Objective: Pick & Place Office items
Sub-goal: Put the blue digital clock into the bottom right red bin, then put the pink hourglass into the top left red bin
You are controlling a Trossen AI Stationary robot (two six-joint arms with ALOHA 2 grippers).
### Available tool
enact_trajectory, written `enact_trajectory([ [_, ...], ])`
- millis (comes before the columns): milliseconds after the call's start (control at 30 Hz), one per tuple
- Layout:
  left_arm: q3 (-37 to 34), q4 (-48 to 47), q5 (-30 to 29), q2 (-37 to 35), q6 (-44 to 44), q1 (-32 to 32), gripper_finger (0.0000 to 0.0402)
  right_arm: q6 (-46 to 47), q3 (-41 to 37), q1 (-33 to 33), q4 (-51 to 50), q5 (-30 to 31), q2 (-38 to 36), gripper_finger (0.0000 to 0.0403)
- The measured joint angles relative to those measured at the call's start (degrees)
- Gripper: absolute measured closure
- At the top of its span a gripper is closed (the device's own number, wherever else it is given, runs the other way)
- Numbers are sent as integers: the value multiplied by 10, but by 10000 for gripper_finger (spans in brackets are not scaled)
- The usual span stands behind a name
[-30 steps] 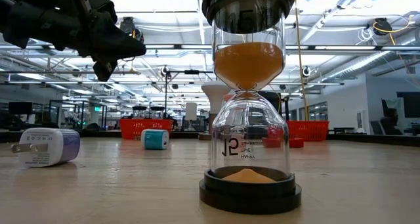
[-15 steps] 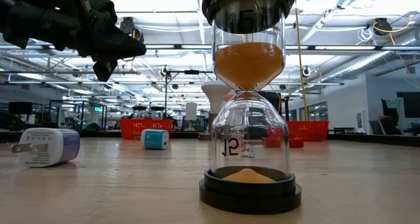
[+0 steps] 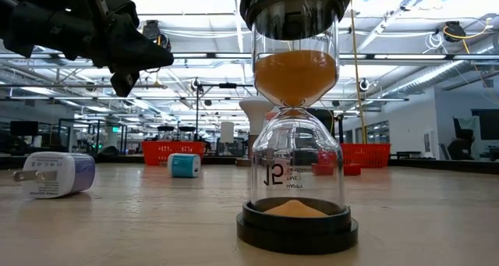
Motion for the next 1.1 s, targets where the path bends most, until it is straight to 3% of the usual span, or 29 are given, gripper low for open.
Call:
enact_trajectory([
  [467, 0, 1, 0, 0, -20, 0, 376, -71, 0, -4, -42, 75, -111, 226],
  [800, 0, 1, -32, 0, -32, 0, 376, -207, 1, -58, -137, 80, -184, 336],
  [967, 0, 1, -56, 0, -32, 0, 376, -316, 1, -101, -145, 139, -209, 394],
  [1100, 0, 31, -61, 0, -26, 0, 376, -390, 1, -131, -145, 221, -217, 392],
])
